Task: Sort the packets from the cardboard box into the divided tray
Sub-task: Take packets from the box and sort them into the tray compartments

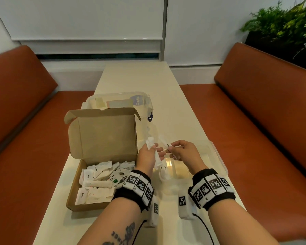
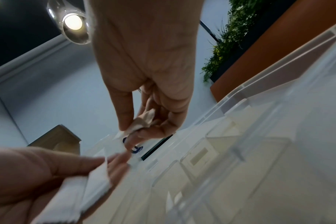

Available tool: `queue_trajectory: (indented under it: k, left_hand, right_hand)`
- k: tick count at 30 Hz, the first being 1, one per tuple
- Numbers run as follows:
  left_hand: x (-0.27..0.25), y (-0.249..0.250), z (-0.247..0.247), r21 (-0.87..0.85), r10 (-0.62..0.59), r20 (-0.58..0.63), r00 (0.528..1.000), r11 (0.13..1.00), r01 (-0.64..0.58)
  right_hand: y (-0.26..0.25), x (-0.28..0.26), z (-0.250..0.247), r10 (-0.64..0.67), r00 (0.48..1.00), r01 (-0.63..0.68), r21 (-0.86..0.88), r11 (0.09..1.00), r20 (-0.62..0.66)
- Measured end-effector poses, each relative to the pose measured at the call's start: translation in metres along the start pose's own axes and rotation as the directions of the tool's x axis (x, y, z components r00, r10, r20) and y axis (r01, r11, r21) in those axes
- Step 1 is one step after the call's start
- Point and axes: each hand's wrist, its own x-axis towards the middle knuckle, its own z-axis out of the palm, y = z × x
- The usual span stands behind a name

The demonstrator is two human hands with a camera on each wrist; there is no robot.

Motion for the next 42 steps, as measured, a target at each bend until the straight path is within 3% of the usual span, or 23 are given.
queue_trajectory:
  k: [5, 9, 15, 19, 23, 27, 30, 32, 36, 39, 42]
  left_hand:
    - [0.004, 0.0, 0.0, 0.102, 0.075, 0.02, 0.997, 0.992, -0.077]
    - [0.008, -0.004, -0.001, 0.072, 0.09, 0.012, 0.996, 0.993, -0.09]
    - [0.02, -0.013, -0.006, 0.08, 0.028, -0.029, 0.999, 0.996, -0.025]
    - [0.022, -0.015, -0.006, 0.128, 0.007, -0.045, 0.999, 0.992, -0.001]
    - [0.021, -0.015, -0.006, 0.124, -0.004, -0.022, 1.0, 0.992, 0.007]
    - [0.021, -0.015, -0.005, 0.095, 0.023, -0.007, 1.0, 0.995, -0.022]
    - [0.024, -0.011, -0.004, 0.075, 0.053, -0.039, 0.998, 0.996, -0.05]
    - [0.025, -0.009, -0.004, 0.101, 0.055, -0.032, 0.998, 0.994, -0.051]
    - [0.026, -0.013, -0.005, 0.163, 0.054, -0.043, 0.998, 0.985, -0.046]
    - [0.028, -0.019, -0.006, 0.257, 0.061, -0.122, 0.991, 0.966, -0.028]
    - [0.03, -0.025, -0.01, 0.362, 0.052, -0.164, 0.985, 0.932, 0.012]
  right_hand:
    - [0.0, 0.001, -0.001, 0.006, 1.0, -0.007, 0.117, 0.993, 0.009]
    - [-0.002, 0.002, 0.0, -0.06, 0.998, 0.06, -0.006, 0.998, 0.018]
    - [-0.01, 0.009, -0.001, -0.178, 0.961, 0.184, 0.009, 0.983, -0.211]
    - [-0.018, 0.012, 0.002, -0.277, 0.945, 0.253, -0.147, 0.956, -0.176]
    - [-0.024, 0.016, 0.001, -0.307, 0.937, 0.276, -0.184, 0.943, -0.166]
    - [-0.022, 0.017, -0.002, -0.211, 0.972, 0.196, -0.136, 0.971, -0.106]
    - [-0.014, 0.016, -0.002, -0.065, 0.997, 0.075, -0.235, 0.969, 0.052]
    - [-0.009, 0.013, 0.0, -0.056, 0.993, 0.084, -0.29, 0.953, 0.104]
    - [-0.002, 0.013, 0.001, -0.069, 0.997, 0.082, -0.41, 0.908, 0.047]
    - [0.002, 0.016, 0.002, -0.007, 1.0, -0.009, -0.549, 0.836, -0.027]
    - [0.007, 0.016, 0.011, 0.047, 0.999, -0.048, -0.656, 0.753, -0.019]
